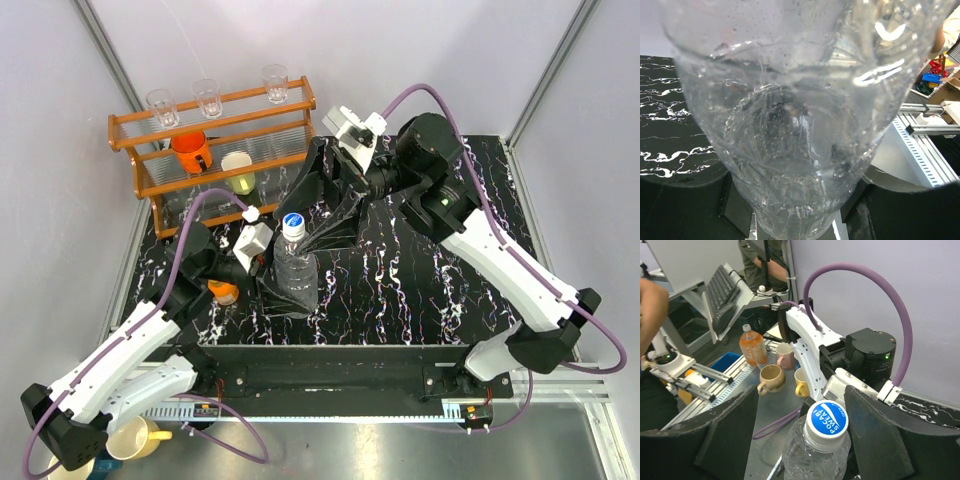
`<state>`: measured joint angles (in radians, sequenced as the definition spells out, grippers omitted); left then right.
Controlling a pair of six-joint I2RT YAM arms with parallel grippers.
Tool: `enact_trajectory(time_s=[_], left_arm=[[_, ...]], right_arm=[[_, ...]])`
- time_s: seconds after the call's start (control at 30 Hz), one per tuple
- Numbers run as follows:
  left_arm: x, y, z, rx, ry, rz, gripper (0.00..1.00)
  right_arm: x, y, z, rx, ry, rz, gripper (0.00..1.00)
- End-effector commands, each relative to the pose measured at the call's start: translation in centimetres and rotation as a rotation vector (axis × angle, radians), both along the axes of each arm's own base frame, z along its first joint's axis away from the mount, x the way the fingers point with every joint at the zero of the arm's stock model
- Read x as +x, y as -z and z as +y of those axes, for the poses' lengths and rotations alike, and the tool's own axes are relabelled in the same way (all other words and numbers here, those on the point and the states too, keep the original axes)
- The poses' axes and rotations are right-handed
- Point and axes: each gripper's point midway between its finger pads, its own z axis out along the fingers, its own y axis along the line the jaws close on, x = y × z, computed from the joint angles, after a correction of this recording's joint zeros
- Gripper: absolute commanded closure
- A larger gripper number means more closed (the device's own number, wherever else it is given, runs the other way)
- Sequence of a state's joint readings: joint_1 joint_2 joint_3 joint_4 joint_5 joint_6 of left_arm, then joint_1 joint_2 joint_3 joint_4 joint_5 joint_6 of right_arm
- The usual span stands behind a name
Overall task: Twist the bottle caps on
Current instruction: Screw the bottle cap onto the plastic bottle.
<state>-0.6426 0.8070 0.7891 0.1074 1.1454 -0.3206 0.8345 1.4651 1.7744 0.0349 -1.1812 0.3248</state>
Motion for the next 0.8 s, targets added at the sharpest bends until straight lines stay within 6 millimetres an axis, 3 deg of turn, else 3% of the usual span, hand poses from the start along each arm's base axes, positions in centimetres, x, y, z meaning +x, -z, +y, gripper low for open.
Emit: enact_trajectory(time_s=[0.0,0.23,0.53,0.77], left_arm=[[-0.6,-0.9,0.2,-0.038,0.036,-0.074,1.00],[-0.7,-1.1,0.2,-0.041,0.039,-0.079,1.00],[-0.7,-1.5,0.3,-0.052,0.026,-0.097,1.00],[-0.7,-1.6,0.4,-0.057,0.020,-0.106,1.00]], right_arm=[[-1.3,-1.0,-1.0,0.014,-0.130,-0.006,0.25],[-0.7,-0.7,-0.5,0.015,-0.136,0.002,0.25],[-0.6,0.0,-0.2,-0.008,-0.168,0.043,0.37],[-0.5,0.1,-0.1,-0.011,-0.158,0.064,0.38]])
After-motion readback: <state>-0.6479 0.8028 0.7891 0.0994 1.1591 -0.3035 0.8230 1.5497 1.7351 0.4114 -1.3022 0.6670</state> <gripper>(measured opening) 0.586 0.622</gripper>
